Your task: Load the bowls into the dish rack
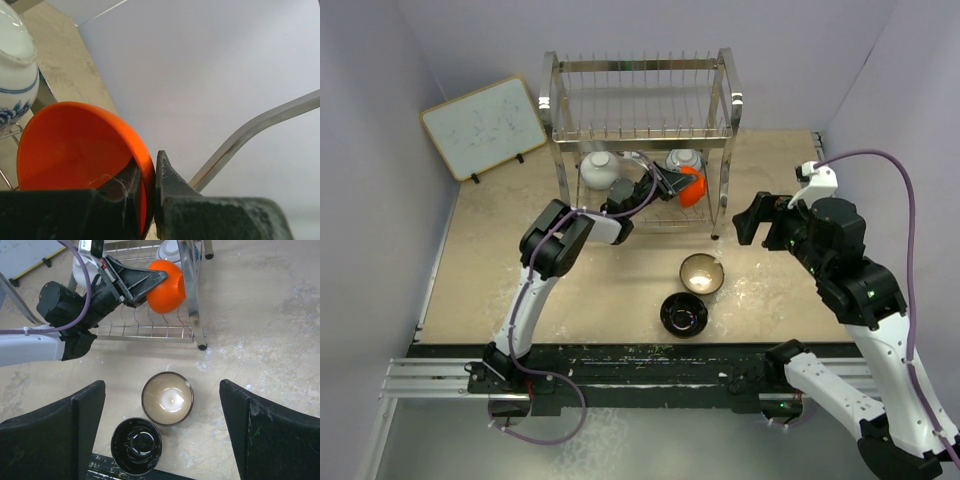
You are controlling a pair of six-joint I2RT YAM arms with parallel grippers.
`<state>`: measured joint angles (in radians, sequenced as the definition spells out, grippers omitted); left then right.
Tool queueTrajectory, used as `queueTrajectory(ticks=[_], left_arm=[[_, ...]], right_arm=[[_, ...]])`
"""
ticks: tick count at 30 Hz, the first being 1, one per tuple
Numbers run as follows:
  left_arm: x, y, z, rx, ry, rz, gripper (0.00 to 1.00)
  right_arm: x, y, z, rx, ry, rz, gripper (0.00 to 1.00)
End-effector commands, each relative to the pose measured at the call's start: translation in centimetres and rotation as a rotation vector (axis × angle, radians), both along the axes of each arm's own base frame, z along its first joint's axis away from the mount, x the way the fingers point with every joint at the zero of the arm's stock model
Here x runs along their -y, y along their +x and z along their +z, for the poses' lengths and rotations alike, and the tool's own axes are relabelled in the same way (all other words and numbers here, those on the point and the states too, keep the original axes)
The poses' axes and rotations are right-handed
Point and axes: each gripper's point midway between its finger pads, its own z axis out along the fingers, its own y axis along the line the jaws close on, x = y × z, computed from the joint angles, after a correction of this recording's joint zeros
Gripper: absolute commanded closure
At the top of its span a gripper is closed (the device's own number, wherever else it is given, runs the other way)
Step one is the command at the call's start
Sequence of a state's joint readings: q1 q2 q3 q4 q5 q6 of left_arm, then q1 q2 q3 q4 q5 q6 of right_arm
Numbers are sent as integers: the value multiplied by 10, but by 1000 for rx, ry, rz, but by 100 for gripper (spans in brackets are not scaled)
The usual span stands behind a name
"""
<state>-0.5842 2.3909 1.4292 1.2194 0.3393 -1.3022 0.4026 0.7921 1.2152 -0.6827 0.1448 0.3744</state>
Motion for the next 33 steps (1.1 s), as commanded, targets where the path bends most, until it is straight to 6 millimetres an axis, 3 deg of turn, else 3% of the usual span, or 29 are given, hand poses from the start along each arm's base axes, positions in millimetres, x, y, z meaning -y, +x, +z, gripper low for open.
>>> queueTrajectory(ticks=[1, 9, 18, 27, 33], left_arm=[[-9, 6, 47, 121, -114, 10, 100], [-23, 15, 31, 85, -110, 47, 100], [-47, 29, -1, 4, -79, 129, 76], [-62, 32, -18, -39, -41, 160, 54], [-70, 34, -24, -67, -6, 191, 48]], right_arm=[[3, 8, 6, 33, -14, -17, 3], [0, 13, 1, 22, -21, -10, 3], [-1, 16, -9, -2, -39, -8, 3], [-3, 21, -14, -16, -48, -7, 2], [-3, 22, -15, -19, -52, -9, 2]])
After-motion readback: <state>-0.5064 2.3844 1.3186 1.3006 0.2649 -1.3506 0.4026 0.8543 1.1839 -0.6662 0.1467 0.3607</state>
